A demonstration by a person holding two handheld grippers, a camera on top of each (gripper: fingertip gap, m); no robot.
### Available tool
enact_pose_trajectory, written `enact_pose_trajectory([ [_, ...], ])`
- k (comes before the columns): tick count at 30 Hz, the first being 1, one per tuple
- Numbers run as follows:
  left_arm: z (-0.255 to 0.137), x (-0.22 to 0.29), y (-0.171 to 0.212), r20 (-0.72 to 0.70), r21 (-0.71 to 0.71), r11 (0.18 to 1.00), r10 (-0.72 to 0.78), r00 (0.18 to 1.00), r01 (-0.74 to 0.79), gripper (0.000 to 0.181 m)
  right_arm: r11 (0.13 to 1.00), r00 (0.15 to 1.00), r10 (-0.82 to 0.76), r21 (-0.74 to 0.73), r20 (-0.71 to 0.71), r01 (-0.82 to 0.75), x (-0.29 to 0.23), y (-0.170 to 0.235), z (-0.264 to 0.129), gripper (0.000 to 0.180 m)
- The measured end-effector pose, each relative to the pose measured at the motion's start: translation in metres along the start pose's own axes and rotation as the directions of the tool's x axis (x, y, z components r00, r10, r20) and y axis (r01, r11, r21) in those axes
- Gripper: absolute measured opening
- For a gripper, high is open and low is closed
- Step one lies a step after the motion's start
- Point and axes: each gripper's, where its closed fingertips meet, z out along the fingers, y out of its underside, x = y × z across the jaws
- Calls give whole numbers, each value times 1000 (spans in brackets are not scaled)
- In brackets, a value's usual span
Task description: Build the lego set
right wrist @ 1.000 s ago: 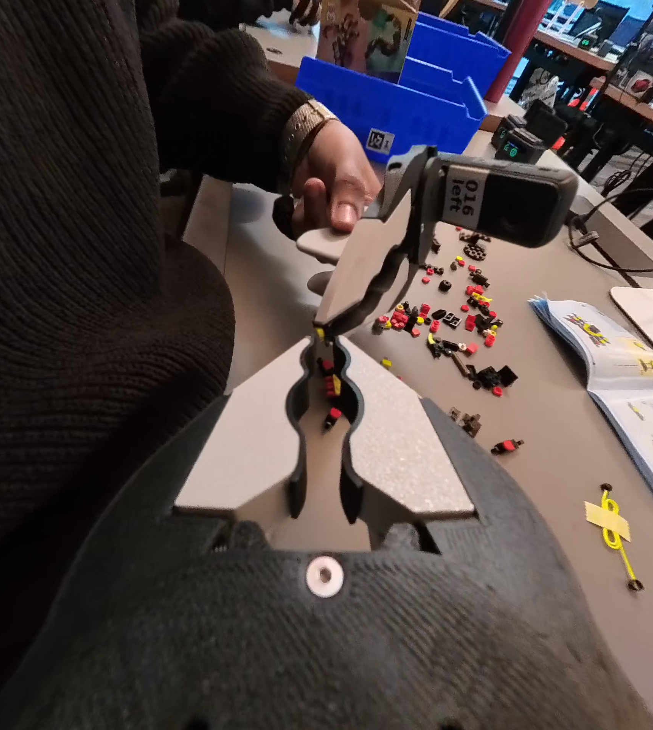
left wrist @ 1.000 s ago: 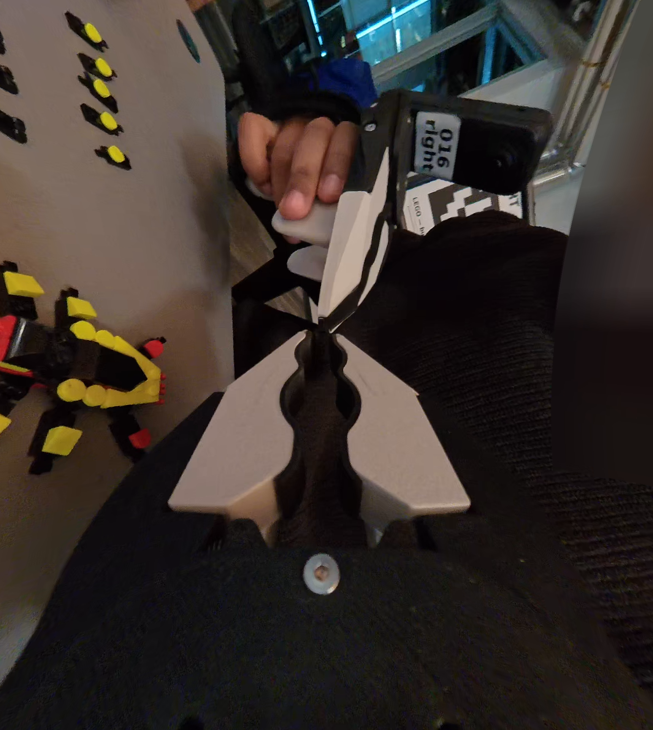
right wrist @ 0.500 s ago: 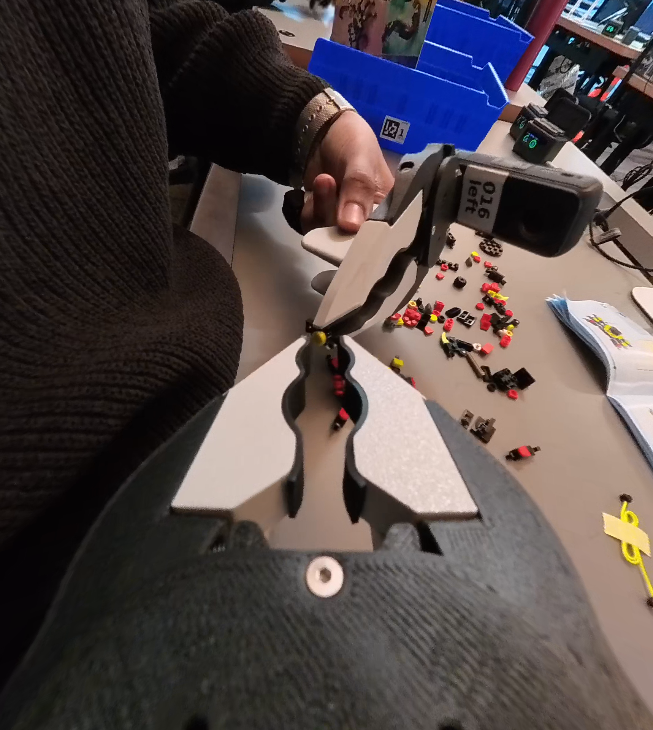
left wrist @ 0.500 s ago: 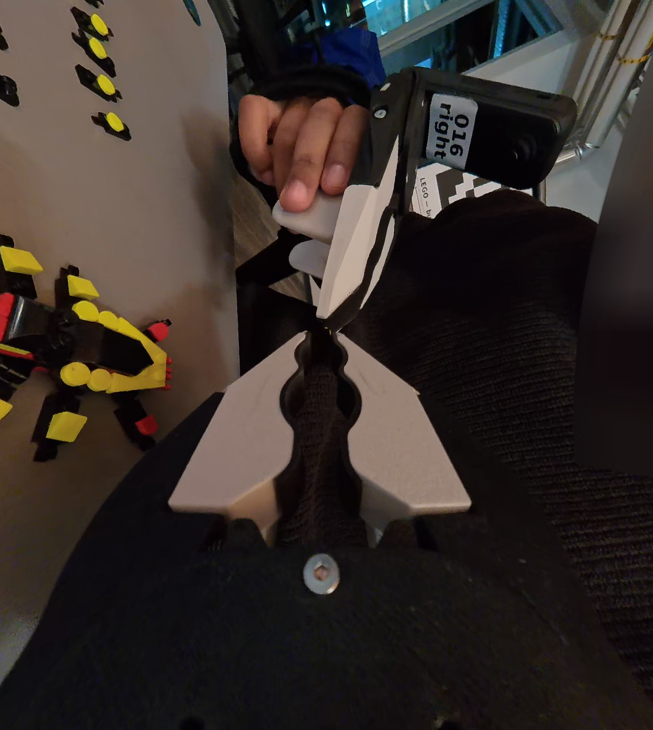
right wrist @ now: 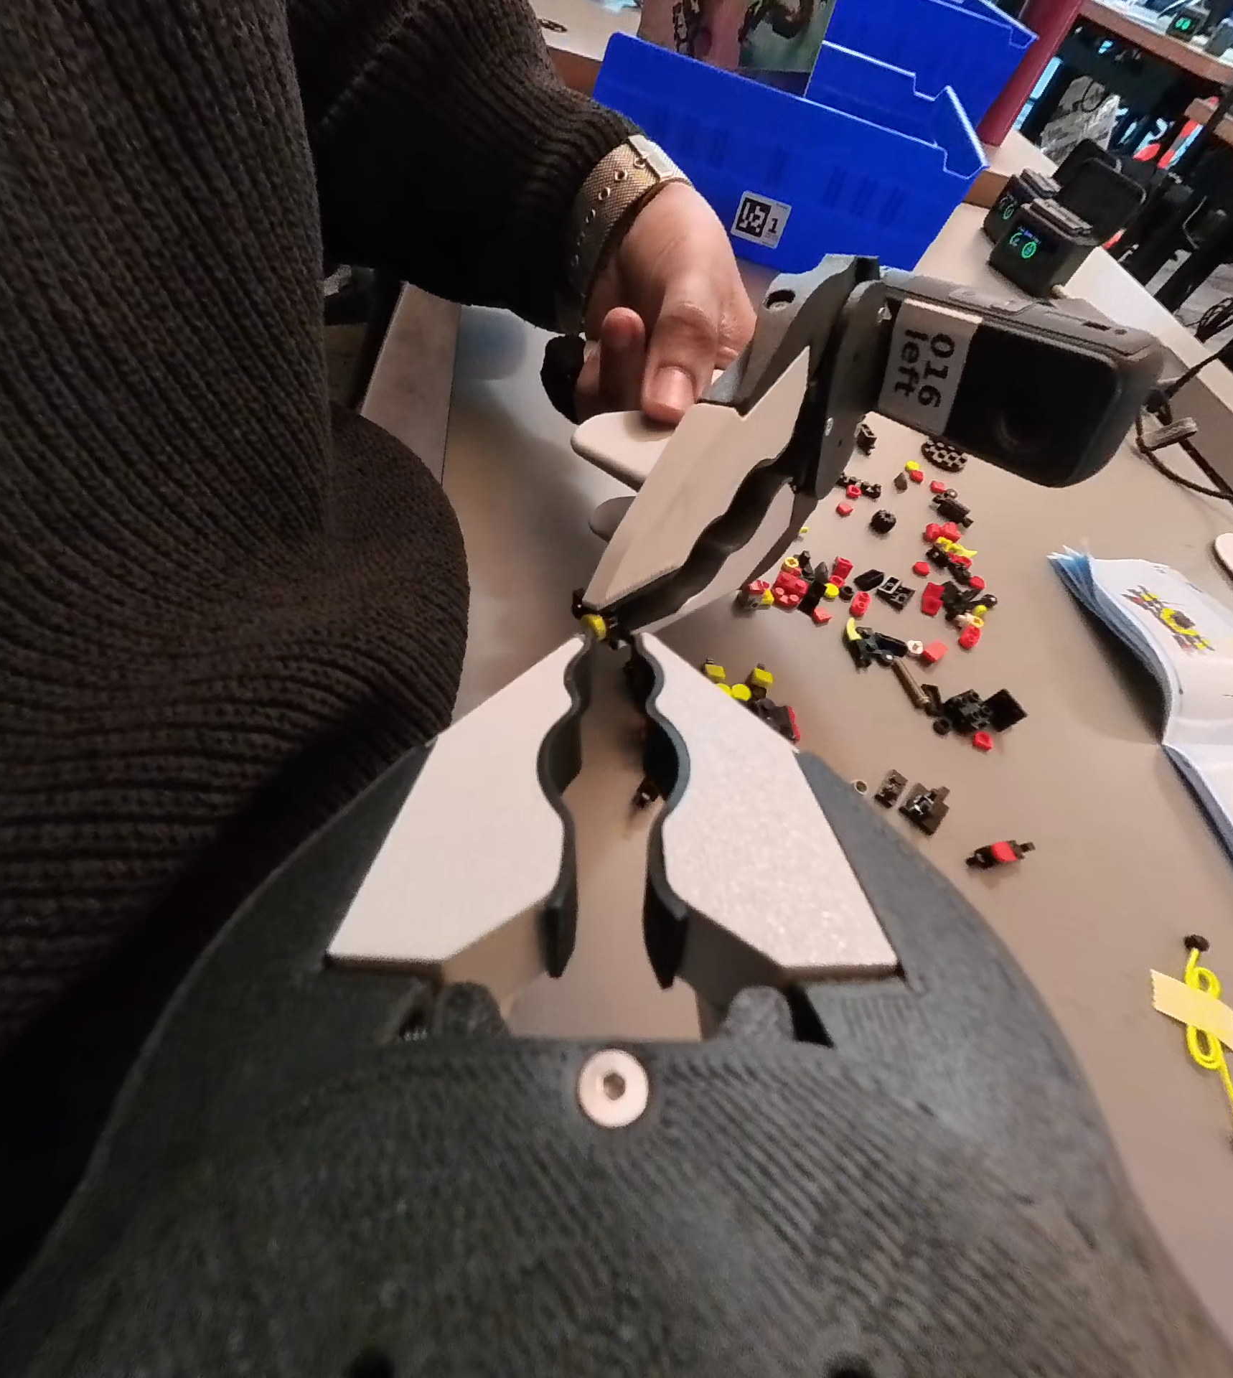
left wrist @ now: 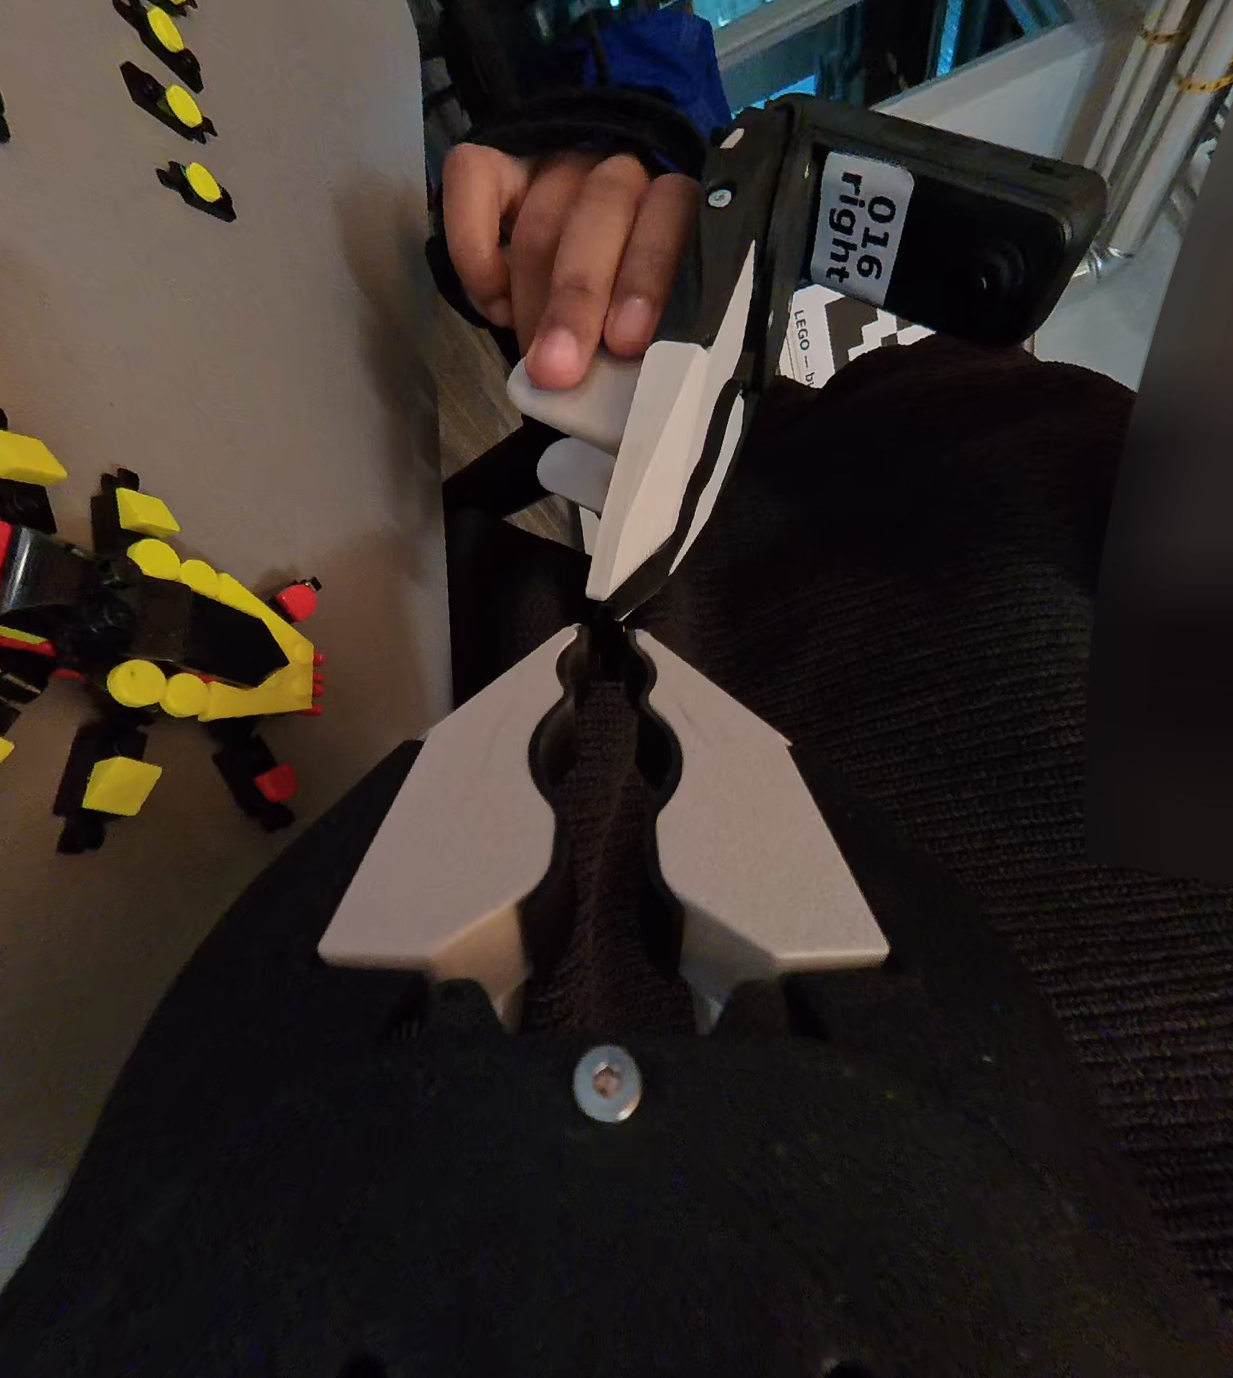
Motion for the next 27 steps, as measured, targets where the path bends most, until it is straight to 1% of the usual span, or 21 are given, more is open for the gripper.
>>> enact_pose_trajectory([
  [5,0,-2,0,8,3,1000,-5,1000,5,6,1000,1000,5,-10,6,-5,0,3,-1,4],
  [13,1,-12,3,44,-13,1000,-15,999,16,6,999,999,25,-49,31,-23,-4,13,3,4],
  [16,3,-14,6,53,-37,999,-15,999,17,6,998,999,30,-50,41,-28,-5,14,4,7],
  [20,7,-19,12,73,-67,997,-18,997,23,6,997,998,25,-74,60,-20,-9,18,7,4],
  [25,6,-20,7,82,-43,999,-15,997,18,6,996,997,50,-83,51,-46,-6,20,5,4],
  [27,4,-22,4,93,-29,999,-11,996,14,10,994,996,79,-79,41,-76,-2,21,3,4],
])
